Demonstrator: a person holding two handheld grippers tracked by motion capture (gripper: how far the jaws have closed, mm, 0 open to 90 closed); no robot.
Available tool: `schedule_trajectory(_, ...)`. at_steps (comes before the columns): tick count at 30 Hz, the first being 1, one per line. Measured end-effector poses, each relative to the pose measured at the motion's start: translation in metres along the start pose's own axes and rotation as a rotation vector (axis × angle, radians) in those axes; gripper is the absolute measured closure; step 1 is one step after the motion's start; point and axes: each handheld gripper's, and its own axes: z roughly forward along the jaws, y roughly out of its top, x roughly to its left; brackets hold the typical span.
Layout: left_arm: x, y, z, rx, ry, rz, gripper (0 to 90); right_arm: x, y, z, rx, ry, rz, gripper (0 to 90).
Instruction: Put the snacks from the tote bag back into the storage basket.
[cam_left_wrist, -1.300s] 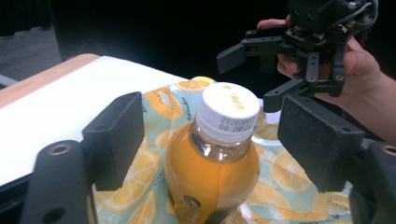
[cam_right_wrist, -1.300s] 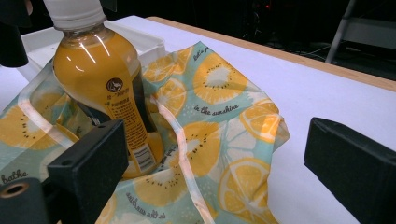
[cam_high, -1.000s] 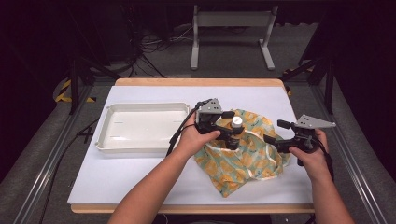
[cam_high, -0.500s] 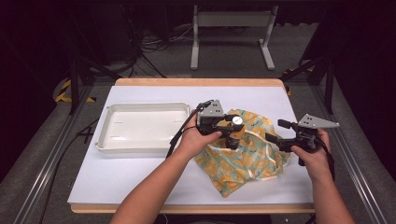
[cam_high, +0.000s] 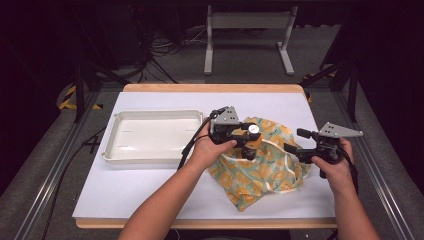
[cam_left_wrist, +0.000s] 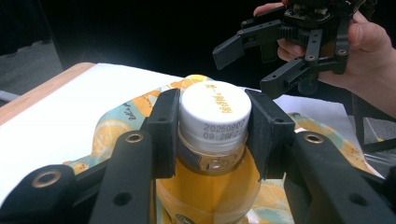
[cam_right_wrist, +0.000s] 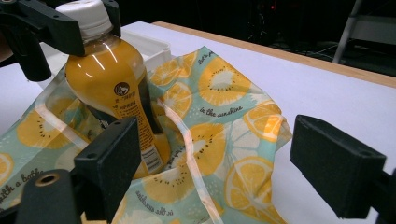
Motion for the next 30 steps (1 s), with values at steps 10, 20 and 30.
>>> schedule_trajectory(10,-0.001,0.012,-0.009,-0.031,-0.01,0.002,58.4,0.001,0.001,0.0,0.015,0.028,-0.004,19.1)
schedule_trajectory(20,-0.003,0.028,-0.019,-0.037,-0.012,0.019,58.4,0.002,0.002,-0.001,0.015,0.042,-0.002,20.1)
schedule_trajectory(30,-0.007,0.044,-0.033,-0.07,-0.03,0.025,58.5,0.005,0.002,-0.001,0.018,0.054,-0.015,18.9)
